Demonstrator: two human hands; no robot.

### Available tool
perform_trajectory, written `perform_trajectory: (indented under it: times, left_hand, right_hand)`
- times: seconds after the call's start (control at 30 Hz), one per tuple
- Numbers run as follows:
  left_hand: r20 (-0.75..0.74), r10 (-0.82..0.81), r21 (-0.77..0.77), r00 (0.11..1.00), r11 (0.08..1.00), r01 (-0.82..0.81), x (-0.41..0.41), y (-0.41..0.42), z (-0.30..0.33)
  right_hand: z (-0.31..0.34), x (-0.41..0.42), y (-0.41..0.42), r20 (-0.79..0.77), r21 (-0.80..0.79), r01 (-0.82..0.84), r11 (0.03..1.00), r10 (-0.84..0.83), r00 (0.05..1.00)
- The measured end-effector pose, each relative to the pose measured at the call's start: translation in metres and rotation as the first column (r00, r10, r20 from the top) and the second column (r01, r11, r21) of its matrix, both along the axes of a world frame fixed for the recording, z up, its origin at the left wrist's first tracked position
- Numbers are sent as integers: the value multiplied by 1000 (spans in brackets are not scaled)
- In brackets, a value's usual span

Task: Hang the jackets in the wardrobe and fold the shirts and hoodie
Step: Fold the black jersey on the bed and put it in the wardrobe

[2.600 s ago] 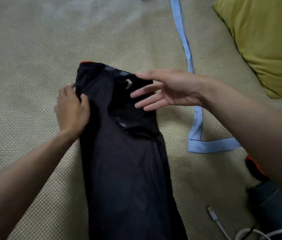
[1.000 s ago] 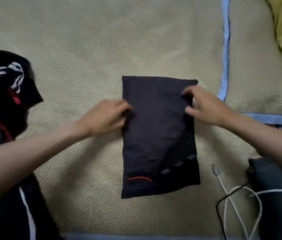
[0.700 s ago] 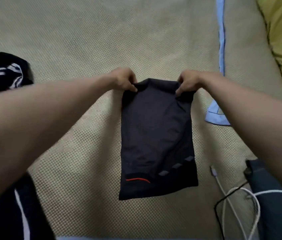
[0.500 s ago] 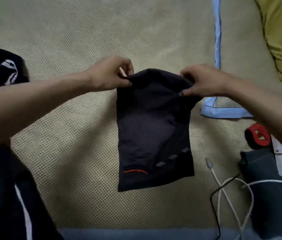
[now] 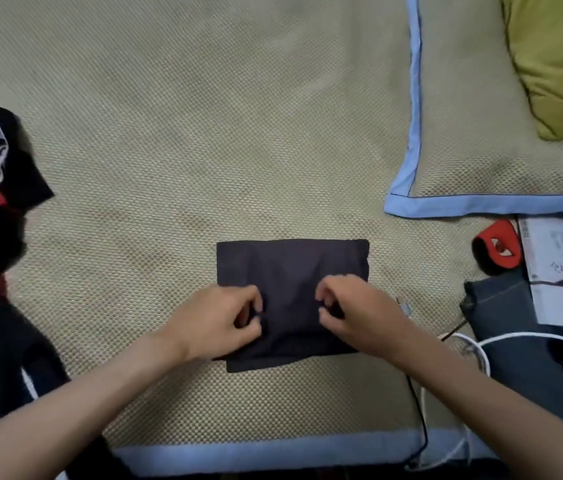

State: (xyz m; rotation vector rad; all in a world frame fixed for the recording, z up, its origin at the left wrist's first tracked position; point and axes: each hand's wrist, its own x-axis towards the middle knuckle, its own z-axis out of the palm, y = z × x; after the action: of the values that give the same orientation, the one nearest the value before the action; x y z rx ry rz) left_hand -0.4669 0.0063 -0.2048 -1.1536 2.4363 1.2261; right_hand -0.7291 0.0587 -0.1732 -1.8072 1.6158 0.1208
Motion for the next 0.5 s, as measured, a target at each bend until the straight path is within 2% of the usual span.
perform_trajectory:
  times: [0.07,0.1,0.13,0.23,0.33,0.4,0.43,0.5]
  left_hand:
    - [-49,132,-240,990,961,-140,-16,-12,-11]
    - [2,150,-357,989,924,-140,-27,-15,-19]
    - [64,172,-416,983,900,-130,-37,-17,-30]
    - [233,183,-388,955,918,-81,-57,-12,-63]
    - [217,189,-429,958,900,-81,-48,-15,-71]
    - [200,167,-302,965,948,-102,-39,-19,-55]
    - [166,189,-147,968,975,-165,-35,-18,-46]
    - [97,301,180,949,932,-314,-22,-15,-17]
  right_hand:
    - [-12,17,-16,-1,-283,61,957,-64,998]
    - [-24,24,-24,-52,-326,34,945,-54,997]
    - [-40,27,-30,-124,-316,6,949,-48,991]
    - [-79,11,-34,-290,-233,-39,972,-31,957]
    - [-84,-15,-33,-320,-240,-70,968,-11,947]
    - [-69,-32,-39,-305,-113,5,994,-39,951]
    - [-57,-38,-42,-248,24,96,995,-88,965]
    - [-28,-41,-44,-122,272,218,937,-192,974]
